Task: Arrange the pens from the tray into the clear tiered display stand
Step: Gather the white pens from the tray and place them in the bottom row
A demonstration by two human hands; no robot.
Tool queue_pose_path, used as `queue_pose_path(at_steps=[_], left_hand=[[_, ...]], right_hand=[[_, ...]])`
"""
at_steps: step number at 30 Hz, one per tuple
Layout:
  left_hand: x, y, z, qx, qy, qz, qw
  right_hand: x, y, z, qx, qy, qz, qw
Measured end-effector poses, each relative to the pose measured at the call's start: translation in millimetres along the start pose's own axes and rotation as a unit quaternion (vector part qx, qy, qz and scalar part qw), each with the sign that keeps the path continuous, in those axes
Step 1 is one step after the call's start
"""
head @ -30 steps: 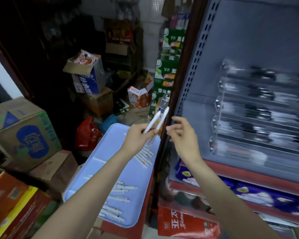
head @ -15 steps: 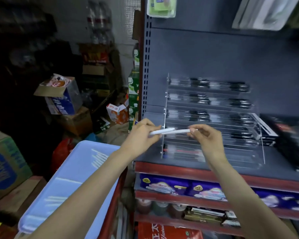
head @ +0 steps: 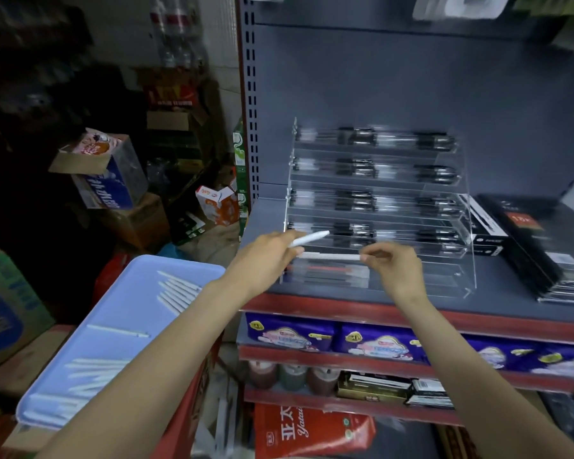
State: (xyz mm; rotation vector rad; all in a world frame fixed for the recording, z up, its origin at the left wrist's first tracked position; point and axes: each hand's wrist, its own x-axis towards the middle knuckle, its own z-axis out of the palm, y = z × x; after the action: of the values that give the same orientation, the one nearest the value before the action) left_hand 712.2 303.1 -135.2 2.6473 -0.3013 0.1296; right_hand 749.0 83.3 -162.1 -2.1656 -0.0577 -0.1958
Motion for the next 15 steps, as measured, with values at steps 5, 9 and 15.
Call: queue_pose_path(at_steps=[5,9,15], left_hand=[[-1.8,7.1,5.0,0.028,-0.038,0.002,0.999],[-5.0,6.9,7.2,0.057,-0.011,0.033,0.998],[-3.6,6.1,6.8,-0.036,0.039,0.051,0.997]], right_hand=[[-2.5,-3.2,7.9,-0.112,-0.007,-0.07,0.991],[-3.0,-3.8,12.7,-0.229,-0.011,-0.101,0.968],[-9.2,-14.7,3.8,0.012,-0.015,-0.084,0.996]])
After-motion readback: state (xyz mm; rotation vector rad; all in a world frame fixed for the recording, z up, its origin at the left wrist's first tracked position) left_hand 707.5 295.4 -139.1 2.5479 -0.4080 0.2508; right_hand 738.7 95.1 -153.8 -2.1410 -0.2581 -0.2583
